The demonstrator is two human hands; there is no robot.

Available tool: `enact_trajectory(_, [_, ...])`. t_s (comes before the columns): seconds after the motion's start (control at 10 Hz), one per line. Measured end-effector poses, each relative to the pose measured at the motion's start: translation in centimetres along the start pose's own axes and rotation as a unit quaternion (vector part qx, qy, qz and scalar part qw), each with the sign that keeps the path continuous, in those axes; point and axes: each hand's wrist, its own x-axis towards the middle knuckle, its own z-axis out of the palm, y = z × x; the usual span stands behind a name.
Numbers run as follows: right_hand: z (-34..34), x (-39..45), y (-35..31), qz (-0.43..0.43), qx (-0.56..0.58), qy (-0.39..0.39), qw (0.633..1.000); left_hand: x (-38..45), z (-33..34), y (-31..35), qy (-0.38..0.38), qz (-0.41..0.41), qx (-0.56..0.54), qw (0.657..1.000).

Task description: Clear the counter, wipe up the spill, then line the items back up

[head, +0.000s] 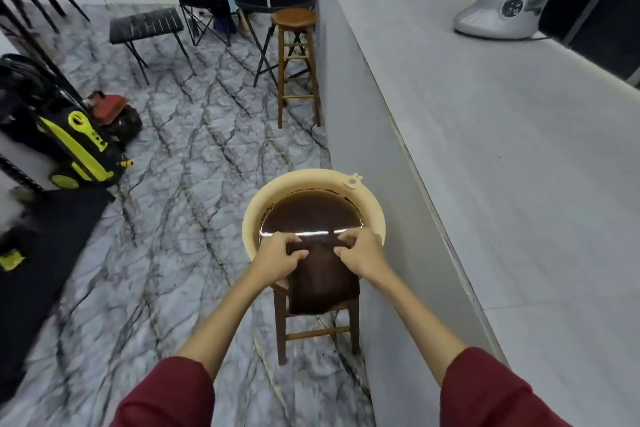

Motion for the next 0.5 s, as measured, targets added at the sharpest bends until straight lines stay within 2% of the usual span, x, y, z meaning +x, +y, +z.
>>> enact_trajectory(0.3, [1.3,-0.2,2.9,-0.062,-0.077,0.022,0.995,0.8,0.3,-1.2,-0.067,-0.014,0.072,0.995])
enact_trajectory(0.4, [1.2,-1.3,3.8,-0.067,-0.090,0.062,0.992,0.1,0.2,-1.4,-0.062,-0.011,0.125,0.990])
enact_trajectory(0.5, [1.1,-3.6,4.8,-0.087,-0.060,0.125,0.987,-1.4,0.2,-1.7,0.017,0.010,0.111,0.994])
